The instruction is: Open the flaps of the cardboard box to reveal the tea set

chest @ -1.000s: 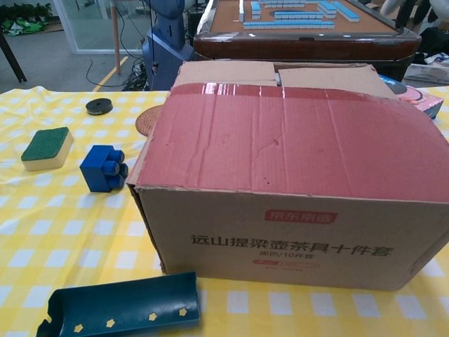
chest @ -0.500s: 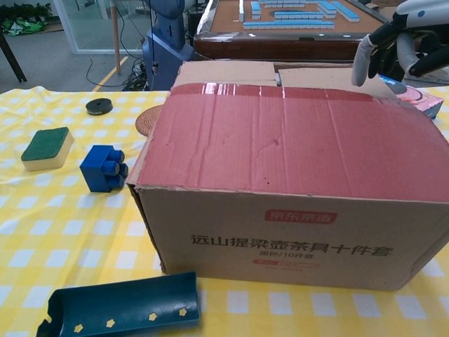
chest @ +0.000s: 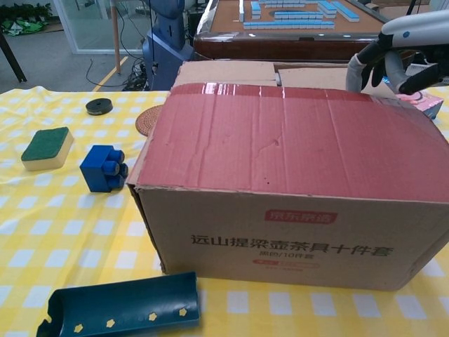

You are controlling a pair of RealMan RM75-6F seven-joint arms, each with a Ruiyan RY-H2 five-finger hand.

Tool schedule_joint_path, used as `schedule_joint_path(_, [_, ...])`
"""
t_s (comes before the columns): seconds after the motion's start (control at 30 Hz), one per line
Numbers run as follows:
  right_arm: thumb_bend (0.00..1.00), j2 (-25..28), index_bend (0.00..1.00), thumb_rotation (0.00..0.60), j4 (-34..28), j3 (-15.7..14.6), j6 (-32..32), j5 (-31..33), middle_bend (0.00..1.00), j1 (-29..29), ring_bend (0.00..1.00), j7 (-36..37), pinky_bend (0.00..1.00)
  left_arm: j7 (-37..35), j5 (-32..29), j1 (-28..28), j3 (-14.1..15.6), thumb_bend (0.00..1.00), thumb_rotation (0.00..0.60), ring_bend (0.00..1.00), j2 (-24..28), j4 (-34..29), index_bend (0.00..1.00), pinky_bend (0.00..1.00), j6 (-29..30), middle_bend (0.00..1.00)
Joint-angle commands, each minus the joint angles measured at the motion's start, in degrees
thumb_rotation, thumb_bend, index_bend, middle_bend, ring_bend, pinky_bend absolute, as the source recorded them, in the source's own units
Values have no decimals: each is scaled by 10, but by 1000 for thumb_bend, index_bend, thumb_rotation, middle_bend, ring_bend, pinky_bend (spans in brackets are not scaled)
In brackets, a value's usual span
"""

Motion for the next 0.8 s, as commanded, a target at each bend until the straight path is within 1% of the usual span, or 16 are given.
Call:
schedule_joint_path(0.03, [1000, 6, 428, 600, -6, -5, 5, -5, 344, -4, 267, 3, 275, 0, 0, 0, 0, 204, 600, 51, 0, 0, 294, 0, -1, 107])
schedule_joint_path(0.13, [1000, 11, 428, 600, -10, -10, 10, -7, 344, -9, 267, 5, 275, 1, 1, 0, 1, 204, 600, 51, 0, 0, 294, 0, -1, 107])
schedule_joint_path(0.23, [1000, 17, 429, 600, -16, -11, 22, -12, 344, -16, 267, 23, 275, 3, 4, -1, 1, 204, 600, 51, -1, -2, 294, 0, 0, 107])
schedule_joint_path(0.37, [1000, 30, 430, 600, -25, -11, 52, -29, 344, -30, 267, 54, 274, 7, 6, -2, 0, 204, 600, 51, 0, -5, 294, 0, 0, 107])
schedule_joint_path(0.53, [1000, 61, 430, 600, -47, -15, 70, -49, 344, -44, 267, 138, 254, 9, 6, -2, -3, 204, 600, 51, -3, -7, 294, 0, 4, 107])
schedule_joint_path(0.67, [1000, 90, 430, 600, -66, -23, 68, -75, 344, -47, 267, 227, 254, 13, 8, -4, -2, 204, 600, 51, -5, -8, 295, 0, -1, 107])
schedule_joint_path(0.8, [1000, 121, 430, 600, -78, -36, 72, -116, 343, -48, 267, 340, 254, 15, 7, -4, -4, 204, 600, 51, -3, -10, 295, 0, 1, 107])
